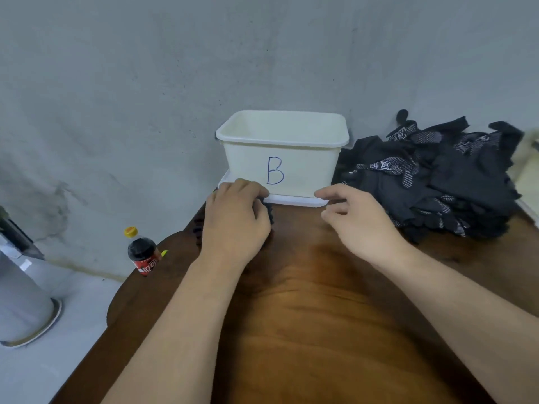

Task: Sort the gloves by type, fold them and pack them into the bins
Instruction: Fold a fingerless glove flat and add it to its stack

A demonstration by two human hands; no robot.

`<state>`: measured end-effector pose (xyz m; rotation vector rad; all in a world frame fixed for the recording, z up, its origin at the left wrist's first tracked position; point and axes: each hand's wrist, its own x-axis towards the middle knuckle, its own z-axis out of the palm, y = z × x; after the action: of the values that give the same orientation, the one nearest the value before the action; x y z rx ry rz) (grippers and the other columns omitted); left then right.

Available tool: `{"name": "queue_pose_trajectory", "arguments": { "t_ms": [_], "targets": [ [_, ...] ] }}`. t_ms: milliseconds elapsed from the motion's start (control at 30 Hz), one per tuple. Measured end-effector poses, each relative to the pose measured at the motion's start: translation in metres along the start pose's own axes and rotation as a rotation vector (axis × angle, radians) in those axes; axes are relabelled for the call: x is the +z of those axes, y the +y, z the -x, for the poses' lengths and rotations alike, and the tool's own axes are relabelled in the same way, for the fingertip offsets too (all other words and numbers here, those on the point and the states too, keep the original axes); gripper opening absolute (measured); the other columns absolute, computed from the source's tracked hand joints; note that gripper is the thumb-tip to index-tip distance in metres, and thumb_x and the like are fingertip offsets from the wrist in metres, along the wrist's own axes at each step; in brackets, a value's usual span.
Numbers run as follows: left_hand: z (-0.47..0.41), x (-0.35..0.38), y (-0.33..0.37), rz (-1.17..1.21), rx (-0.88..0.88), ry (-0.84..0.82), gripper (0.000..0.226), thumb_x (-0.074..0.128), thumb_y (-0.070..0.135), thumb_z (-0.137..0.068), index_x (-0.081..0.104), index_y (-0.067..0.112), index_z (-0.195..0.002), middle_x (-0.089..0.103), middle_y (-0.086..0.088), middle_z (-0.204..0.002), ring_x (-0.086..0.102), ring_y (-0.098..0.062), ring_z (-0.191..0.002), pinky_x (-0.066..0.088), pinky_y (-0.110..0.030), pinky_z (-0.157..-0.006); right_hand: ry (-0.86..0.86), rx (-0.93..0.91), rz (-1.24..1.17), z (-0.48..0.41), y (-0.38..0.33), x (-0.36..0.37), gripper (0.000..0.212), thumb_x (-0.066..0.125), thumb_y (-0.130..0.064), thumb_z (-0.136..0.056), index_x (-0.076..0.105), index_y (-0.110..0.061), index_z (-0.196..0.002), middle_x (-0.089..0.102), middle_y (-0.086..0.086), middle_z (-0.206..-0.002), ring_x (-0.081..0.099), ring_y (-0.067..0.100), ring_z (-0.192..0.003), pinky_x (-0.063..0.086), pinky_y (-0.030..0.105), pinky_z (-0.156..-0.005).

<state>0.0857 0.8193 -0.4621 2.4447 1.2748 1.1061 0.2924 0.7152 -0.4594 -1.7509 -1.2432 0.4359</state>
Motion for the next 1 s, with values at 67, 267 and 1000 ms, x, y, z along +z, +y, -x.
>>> {"name": "queue_pose_trajectory", "arguments": {
  "t_ms": [67,267,1000],
  "targets": [
    [0.009,0.01,0.017,0.027,0.081,-0.019,0.031,0.048,0.02,-0.092,0.073,0.03,-0.107,0.069,0.015,-0.109,0.054,-0.017,-0.108,0.038,-0.035,-0.098,0.01,-0.048,0.056,0.012,0.008,-0.019,0.038,0.063,-0.011,-0.1,0.071,-0.04,-0.124,0.066,-0.023,-0.123,0.064,-0.006,-0.109,0.043,0.002,-0.076],
    [0.034,0.048,0.061,-0.006,0.327,-0.146,0.03,0.054,0.021,-0.093,0.07,0.03,-0.116,0.065,0.015,-0.114,0.054,-0.015,-0.11,0.043,-0.036,-0.094,0.091,-0.137,0.155,0.051,0.056,-0.087,0.039,0.068,-0.005,-0.099,0.076,-0.037,-0.12,0.064,-0.027,-0.126,0.059,-0.005,-0.117,0.047,0.01,-0.09],
    [0.008,0.161,0.17,-0.056,0.439,-0.11,0.053,0.064,0.01,-0.087,0.06,0.024,-0.138,0.051,0.008,-0.153,0.037,-0.017,-0.151,0.033,-0.042,-0.122,0.346,0.01,0.635,0.075,0.14,-0.169,0.058,0.063,-0.034,-0.101,0.046,-0.035,-0.157,0.029,-0.008,-0.172,0.011,0.021,-0.163,0.033,0.052,-0.122]
  ]
}}
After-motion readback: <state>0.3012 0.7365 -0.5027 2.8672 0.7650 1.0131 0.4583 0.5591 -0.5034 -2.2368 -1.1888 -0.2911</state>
